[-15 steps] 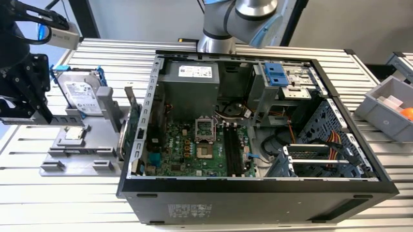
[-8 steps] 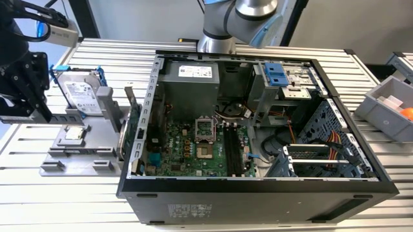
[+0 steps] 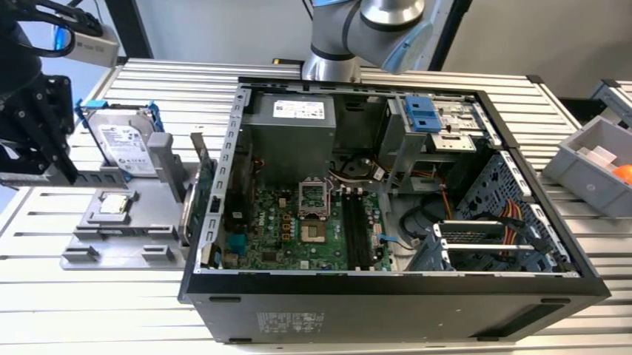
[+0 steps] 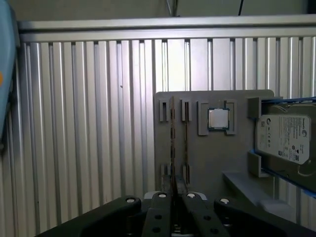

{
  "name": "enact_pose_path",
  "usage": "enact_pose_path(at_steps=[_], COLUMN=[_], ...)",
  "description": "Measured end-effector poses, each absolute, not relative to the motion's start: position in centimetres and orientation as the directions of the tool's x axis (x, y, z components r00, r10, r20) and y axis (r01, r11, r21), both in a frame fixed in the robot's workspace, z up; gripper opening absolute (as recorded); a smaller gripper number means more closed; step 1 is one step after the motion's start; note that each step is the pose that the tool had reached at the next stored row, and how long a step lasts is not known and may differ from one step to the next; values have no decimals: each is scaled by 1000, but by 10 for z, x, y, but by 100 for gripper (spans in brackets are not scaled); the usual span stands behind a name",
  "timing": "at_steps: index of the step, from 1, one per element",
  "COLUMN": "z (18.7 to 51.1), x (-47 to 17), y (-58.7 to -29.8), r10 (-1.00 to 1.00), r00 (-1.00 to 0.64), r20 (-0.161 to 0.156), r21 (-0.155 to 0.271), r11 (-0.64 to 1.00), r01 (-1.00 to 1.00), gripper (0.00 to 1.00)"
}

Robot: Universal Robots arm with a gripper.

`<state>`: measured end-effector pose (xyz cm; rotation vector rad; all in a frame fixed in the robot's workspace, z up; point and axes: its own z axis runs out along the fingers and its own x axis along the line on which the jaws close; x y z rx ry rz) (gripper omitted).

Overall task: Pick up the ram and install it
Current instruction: 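Pick up the ram and move it above insertion slot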

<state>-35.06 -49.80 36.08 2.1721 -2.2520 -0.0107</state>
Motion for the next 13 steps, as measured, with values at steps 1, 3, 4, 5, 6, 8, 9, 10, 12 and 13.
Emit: enact_pose_path(at_steps=[1, 3, 4, 5, 6, 8, 9, 10, 12, 13], z=[362, 363, 363, 364, 364, 365, 365, 365, 366, 366], x=[-351, -351, -351, -351, -351, -351, -351, -351, -351, -351], y=[-498, -498, -498, -498, -498, -498, -498, -498, -498, -498], r10=[-999, -999, -999, -999, -999, -999, -999, -999, -999, -999], r00=[-36, -36, -36, -36, -36, -36, -36, -36, -36, -36], r20=[4, 4, 4, 4, 4, 4, 4, 4, 5, 5], r21=[14, 14, 14, 14, 14, 14, 14, 14, 14, 14], r11=[36, 36, 36, 36, 36, 36, 36, 36, 36, 36], r01=[-999, -999, -999, -999, -999, -999, -999, -999, -999, -999], gripper=[0, 0, 0, 0, 0, 0, 0, 0, 0, 0])
